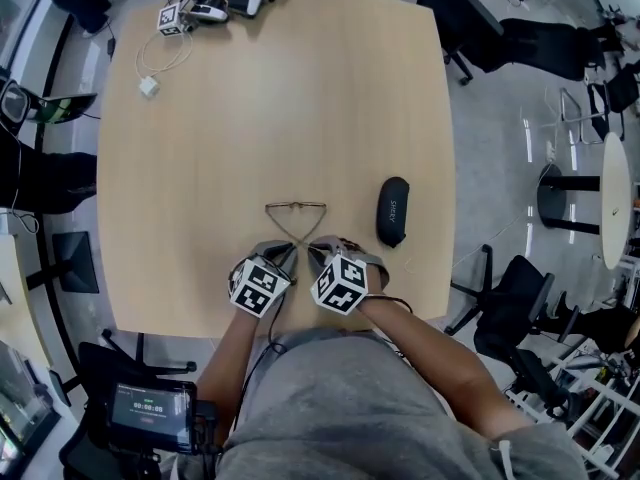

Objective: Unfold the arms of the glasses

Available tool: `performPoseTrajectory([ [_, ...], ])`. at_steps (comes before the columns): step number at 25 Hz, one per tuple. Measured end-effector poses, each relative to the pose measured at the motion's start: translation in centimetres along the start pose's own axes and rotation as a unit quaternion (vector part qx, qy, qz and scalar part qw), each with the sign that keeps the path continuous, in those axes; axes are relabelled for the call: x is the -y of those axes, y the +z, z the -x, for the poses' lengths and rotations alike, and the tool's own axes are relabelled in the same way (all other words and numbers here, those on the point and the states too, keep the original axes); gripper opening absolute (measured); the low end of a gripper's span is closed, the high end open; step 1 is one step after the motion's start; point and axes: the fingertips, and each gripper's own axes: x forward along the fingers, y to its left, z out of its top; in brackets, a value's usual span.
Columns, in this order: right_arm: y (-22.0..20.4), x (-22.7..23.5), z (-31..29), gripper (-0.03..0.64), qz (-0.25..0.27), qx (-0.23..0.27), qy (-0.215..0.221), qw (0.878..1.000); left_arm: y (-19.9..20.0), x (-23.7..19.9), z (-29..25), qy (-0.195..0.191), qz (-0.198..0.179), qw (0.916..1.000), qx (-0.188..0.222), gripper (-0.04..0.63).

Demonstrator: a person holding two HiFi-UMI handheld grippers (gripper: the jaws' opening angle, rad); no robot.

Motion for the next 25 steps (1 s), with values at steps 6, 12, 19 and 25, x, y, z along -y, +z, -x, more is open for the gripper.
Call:
performPoseTrajectory([
  [6,0.0,-2.0,-0.7,0.026,0.033,-0.004,0.033,0.999,-0.2,2.1,0.4,-0.049,0.021,0.9982,0.027,0.025],
  [12,-1.0,-3.1,0.0,0.133,0.064,-0.024,0.085,0.994,0.6,4.5,4.1,-0.126,-0.011,0.9912,0.038,0.140],
  [19,0.1,-3.8,-0.5,0.182,0.109,0.001,0.115,0.987,3.0,2.8,3.7,-0.154,-0.124,0.9800,0.017,0.175],
  [25,-0.1,-4.5,-2.2,0.202,0.129,-0.023,0.154,0.979,0.6,3.3,-0.3,-0.221,-0.104,0.9641,-0.104,0.189],
])
